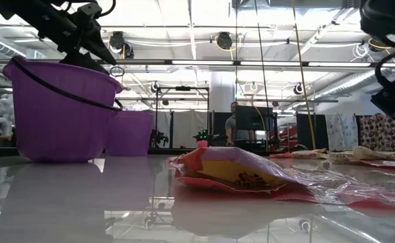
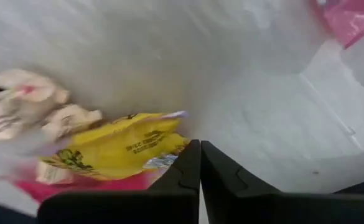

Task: Sort candy by brand, put in halloween buckets
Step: Put the yellow candy into the bottom purple bucket

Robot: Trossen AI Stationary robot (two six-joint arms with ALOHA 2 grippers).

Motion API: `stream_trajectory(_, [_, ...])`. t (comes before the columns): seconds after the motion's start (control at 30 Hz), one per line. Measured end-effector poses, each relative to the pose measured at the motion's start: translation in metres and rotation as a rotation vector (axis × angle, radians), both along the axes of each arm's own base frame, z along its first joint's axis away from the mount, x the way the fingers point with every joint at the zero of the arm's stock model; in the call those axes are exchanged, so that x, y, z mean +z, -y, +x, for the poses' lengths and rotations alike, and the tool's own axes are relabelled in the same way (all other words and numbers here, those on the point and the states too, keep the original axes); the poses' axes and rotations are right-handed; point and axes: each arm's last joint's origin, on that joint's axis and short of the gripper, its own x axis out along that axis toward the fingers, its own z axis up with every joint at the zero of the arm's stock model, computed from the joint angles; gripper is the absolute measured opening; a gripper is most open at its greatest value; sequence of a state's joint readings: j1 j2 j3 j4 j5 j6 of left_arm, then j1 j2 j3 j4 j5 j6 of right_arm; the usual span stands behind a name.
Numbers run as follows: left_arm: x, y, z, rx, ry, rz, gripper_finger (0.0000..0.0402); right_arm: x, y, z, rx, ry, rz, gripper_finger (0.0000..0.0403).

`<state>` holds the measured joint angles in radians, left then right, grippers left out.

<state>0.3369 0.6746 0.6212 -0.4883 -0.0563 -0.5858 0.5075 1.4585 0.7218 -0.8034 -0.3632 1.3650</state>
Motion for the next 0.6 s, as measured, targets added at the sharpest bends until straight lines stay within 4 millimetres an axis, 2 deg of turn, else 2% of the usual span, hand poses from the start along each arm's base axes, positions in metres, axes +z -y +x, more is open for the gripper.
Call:
stream_trajectory(0.2, [0.000,0.000,0.000,-0.013,-0.008,0.019,0.0191,0.029,0.004,0.010,-0.053,0.122,-0.040,0.0000])
stream_trajectory(0.33, [0.000,0.000,0.000,-0.013,-0.008,0.021,0.0191,0.047,0.000,0.015,-0.077,0.225,0.015,0.0005])
stream_trajectory(0.47, [0.000,0.000,0.000,-0.020,-0.012,0.031,0.0191,0.051,-0.007,0.019,-0.058,0.300,0.063,0.0030])
stream_trajectory(0.6, [0.000,0.000,0.000,-0.026,-0.017,0.040,0.0191,0.042,-0.008,0.019,-0.139,0.208,0.029,0.0078])
